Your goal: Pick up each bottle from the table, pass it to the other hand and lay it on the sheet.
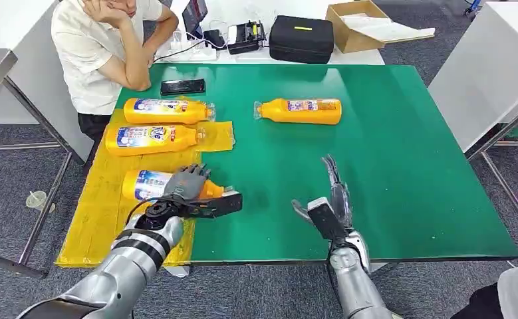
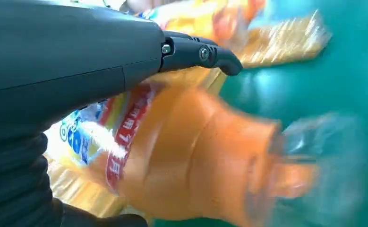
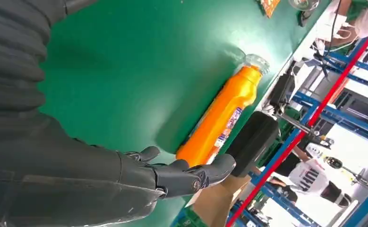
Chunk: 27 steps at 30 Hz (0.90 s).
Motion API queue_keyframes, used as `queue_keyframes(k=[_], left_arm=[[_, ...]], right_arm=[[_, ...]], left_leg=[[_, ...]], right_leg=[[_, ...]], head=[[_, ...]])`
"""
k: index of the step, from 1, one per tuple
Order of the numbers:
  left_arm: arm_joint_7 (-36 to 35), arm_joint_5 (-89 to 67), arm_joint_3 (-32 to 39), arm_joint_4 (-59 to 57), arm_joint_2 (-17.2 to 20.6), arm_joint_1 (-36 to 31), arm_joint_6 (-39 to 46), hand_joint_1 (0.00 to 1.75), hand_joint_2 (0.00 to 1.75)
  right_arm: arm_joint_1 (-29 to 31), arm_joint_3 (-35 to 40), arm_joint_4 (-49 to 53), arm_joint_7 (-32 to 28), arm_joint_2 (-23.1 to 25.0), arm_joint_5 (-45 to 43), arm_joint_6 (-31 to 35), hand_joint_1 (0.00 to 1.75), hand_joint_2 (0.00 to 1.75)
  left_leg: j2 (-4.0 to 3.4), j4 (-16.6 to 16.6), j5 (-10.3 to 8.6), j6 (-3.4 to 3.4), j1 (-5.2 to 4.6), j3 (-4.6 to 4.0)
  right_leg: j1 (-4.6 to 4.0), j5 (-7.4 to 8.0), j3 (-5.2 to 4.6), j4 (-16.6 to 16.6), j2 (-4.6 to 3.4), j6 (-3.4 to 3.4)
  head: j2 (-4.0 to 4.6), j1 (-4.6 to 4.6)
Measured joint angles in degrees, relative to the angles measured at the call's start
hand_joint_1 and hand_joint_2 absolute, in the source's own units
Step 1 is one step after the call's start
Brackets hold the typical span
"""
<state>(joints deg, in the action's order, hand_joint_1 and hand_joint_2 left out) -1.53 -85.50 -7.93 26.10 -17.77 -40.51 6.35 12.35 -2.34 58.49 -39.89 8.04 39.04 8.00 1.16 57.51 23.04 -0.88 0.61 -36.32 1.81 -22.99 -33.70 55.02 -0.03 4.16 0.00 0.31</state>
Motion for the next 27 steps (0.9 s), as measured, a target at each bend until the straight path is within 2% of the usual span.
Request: queue_keyframes(k=[2,7,27], left_arm=[[1.7,1.2,0.1,1.3,-0.8,0.4,2.7,0.0,1.75],[2.1,2.7,0.1,4.7,-1.9,1.3,2.9,0.0,1.75],[4.6,7.7,-0.2,5.4,-2.1,1.9,1.0,0.0,1.75]], right_arm=[[-0.1,0.0,0.0,0.0,0.0,0.0,0.0,0.0,1.75],[-0.6,0.1,0.0,0.0,0.0,0.0,0.0,0.0,1.75],[-1.1,0.3,0.0,0.0,-0.3,0.9,0.1,0.0,1.75]], left_leg=[[0.0,0.0,0.0,0.0,0.0,0.0],[-0.01,0.0,0.01,0.0,0.0,0.0],[-0.02,0.0,0.01,0.0,0.0,0.01]], right_leg=[[0.0,0.0,0.0,0.0,0.0,0.0],[0.0,0.0,-0.02,0.0,-0.01,0.0],[0.0,0.0,-0.03,0.0,-0.01,0.0]], head=[[0.0,0.0],[0.0,0.0],[0.0,0.0]])
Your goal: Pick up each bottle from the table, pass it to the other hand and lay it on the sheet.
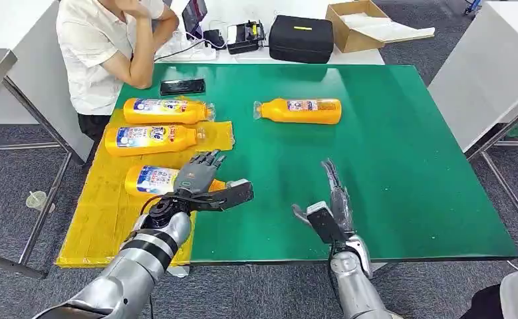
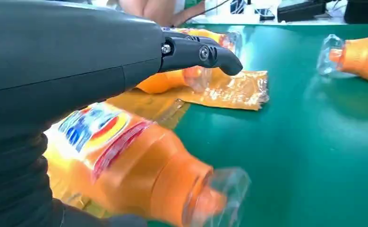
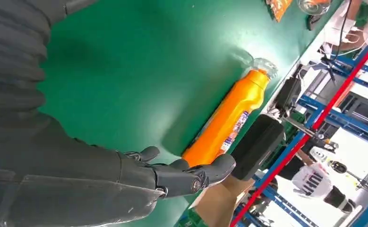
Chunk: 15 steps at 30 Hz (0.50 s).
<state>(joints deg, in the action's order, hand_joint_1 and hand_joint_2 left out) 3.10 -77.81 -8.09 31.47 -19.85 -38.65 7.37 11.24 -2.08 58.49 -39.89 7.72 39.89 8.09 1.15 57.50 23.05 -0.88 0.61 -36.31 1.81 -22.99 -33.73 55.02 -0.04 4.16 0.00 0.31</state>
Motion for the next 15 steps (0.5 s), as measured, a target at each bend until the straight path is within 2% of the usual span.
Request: queue_keyframes(k=[3,6,9,12,15], left_arm=[[1.7,3.5,-0.9,0.7,0.0,1.1,0.2,0.0,1.75],[5.3,14.0,-3.1,4.2,0.0,3.8,-1.3,0.0,1.75],[9.6,28.4,-5.6,11.0,0.0,8.5,-5.8,0.0,1.75],[11.9,42.4,-7.9,21.1,0.0,15.3,-10.9,0.0,1.75],[12.1,45.6,-9.6,27.5,0.1,19.1,-12.4,0.0,1.75]], right_arm=[[-0.4,0.0,0.0,0.0,-0.1,0.2,0.3,0.0,1.75],[-1.2,0.0,0.7,0.0,-0.1,0.7,2.3,0.0,1.75],[-2.7,0.0,2.9,0.2,-0.2,3.9,6.7,0.0,1.75],[-4.9,0.0,7.1,3.4,-0.6,10.9,11.6,0.0,1.75],[-6.3,0.0,10.0,4.5,-1.4,12.8,12.5,0.0,1.75]], left_leg=[[0.0,0.0,0.0,0.0,0.0,0.0],[0.01,0.0,0.01,0.0,-0.01,0.0],[0.0,0.0,0.04,0.0,-0.01,-0.01],[0.0,0.0,0.09,0.01,-0.02,-0.02],[-0.01,0.0,0.1,0.01,-0.01,-0.13]], right_leg=[[0.0,0.0,0.0,0.0,0.0,0.0],[0.01,0.0,0.01,0.0,0.0,0.0],[0.02,-0.01,0.0,0.0,0.0,0.0],[0.02,-0.06,-0.04,0.0,0.0,-0.02],[0.0,-0.06,-0.13,0.0,0.0,-0.02]], head=[[0.0,0.0],[0.0,0.0],[0.0,0.0],[0.0,0.02],[0.0,0.0]])
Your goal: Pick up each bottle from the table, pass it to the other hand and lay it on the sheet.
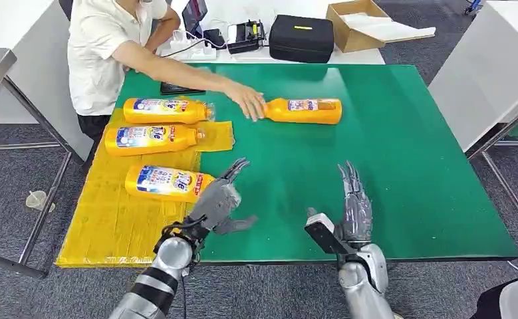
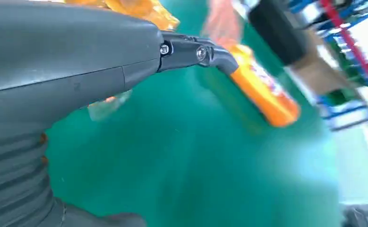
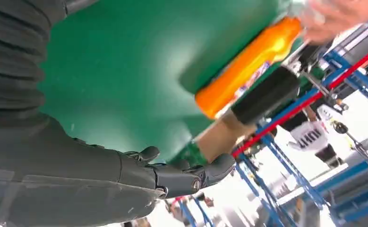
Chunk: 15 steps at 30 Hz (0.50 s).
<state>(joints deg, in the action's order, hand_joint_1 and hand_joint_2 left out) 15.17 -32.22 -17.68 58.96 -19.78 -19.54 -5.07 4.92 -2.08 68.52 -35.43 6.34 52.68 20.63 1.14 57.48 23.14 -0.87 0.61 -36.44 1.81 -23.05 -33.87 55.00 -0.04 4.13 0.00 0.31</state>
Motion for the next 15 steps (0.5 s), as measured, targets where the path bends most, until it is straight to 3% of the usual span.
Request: queue_keyframes(k=[9,15], left_arm=[[-0.1,1.4,-1.9,7.4,0.7,2.1,-0.2,0.0,1.75],[-0.8,12.0,-2.4,10.8,1.1,5.6,-2.4,0.0,1.75]], right_arm=[[-1.2,0.0,2.9,0.4,-0.5,0.7,0.2,0.0,1.75],[-2.4,0.0,4.0,9.5,-2.3,13.3,4.7,0.0,1.75]], left_leg=[[0.01,0.0,-0.08,0.03,0.01,0.04],[0.02,0.0,-0.05,0.03,0.0,0.02]], right_leg=[[0.0,0.05,0.02,0.0,0.0,0.0],[0.01,0.03,0.01,0.0,0.01,0.0]], head=[[0.0,0.02],[0.0,0.04]])
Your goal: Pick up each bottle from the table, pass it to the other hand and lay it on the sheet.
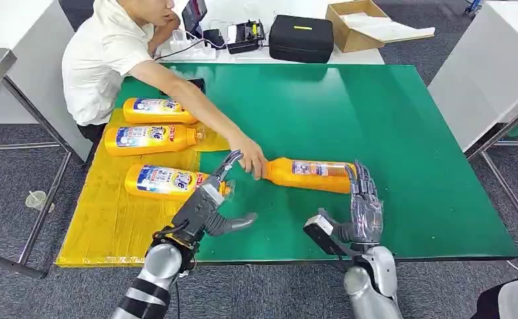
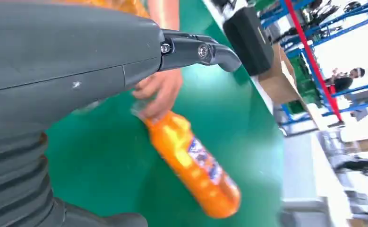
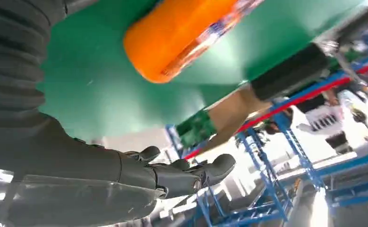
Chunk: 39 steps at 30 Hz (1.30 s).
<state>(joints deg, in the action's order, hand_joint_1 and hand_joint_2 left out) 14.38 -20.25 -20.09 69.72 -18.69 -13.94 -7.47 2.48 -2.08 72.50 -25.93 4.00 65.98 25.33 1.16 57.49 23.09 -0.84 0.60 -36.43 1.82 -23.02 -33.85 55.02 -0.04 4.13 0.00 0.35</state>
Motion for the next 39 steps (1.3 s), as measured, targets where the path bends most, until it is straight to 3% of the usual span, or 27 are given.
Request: queue_keyframes(k=[7,17,26,39], left_arm=[[-2.2,5.4,-1.9,4.1,0.8,4.8,0.6,0.0,1.75],[-2.4,5.4,-3.9,4.4,1.0,5.3,2.2,0.0,1.75],[-1.8,6.2,-5.4,4.0,1.0,4.7,1.9,0.0,1.75],[-1.4,6.7,-6.7,3.4,1.0,4.2,2.3,0.0,1.75]], right_arm=[[-1.1,0.0,-0.5,6.3,-3.9,6.0,-4.8,0.0,1.75],[2.9,1.2,-6.0,10.6,-7.2,8.1,-10.1,0.0,1.75],[11.4,3.6,-17.4,9.3,-8.0,6.9,-11.7,0.0,1.75],[16.8,7.9,-24.4,10.8,-7.3,7.9,-13.3,0.0,1.75]], left_leg=[[-0.01,0.0,0.04,-0.01,0.0,-0.04],[0.0,0.0,-0.01,-0.01,0.0,0.0],[-0.02,0.0,-0.02,-0.01,0.0,0.0],[-0.03,0.0,-0.02,-0.01,0.01,0.02]], right_leg=[[0.0,-0.02,-0.03,0.0,0.0,-0.01],[0.0,0.03,0.0,0.0,0.0,0.02],[-0.01,0.03,-0.01,0.0,0.0,0.02],[-0.01,0.03,0.0,0.0,-0.01,0.02]], head=[[0.0,0.02],[0.0,0.0],[0.0,0.02],[0.0,0.0]])
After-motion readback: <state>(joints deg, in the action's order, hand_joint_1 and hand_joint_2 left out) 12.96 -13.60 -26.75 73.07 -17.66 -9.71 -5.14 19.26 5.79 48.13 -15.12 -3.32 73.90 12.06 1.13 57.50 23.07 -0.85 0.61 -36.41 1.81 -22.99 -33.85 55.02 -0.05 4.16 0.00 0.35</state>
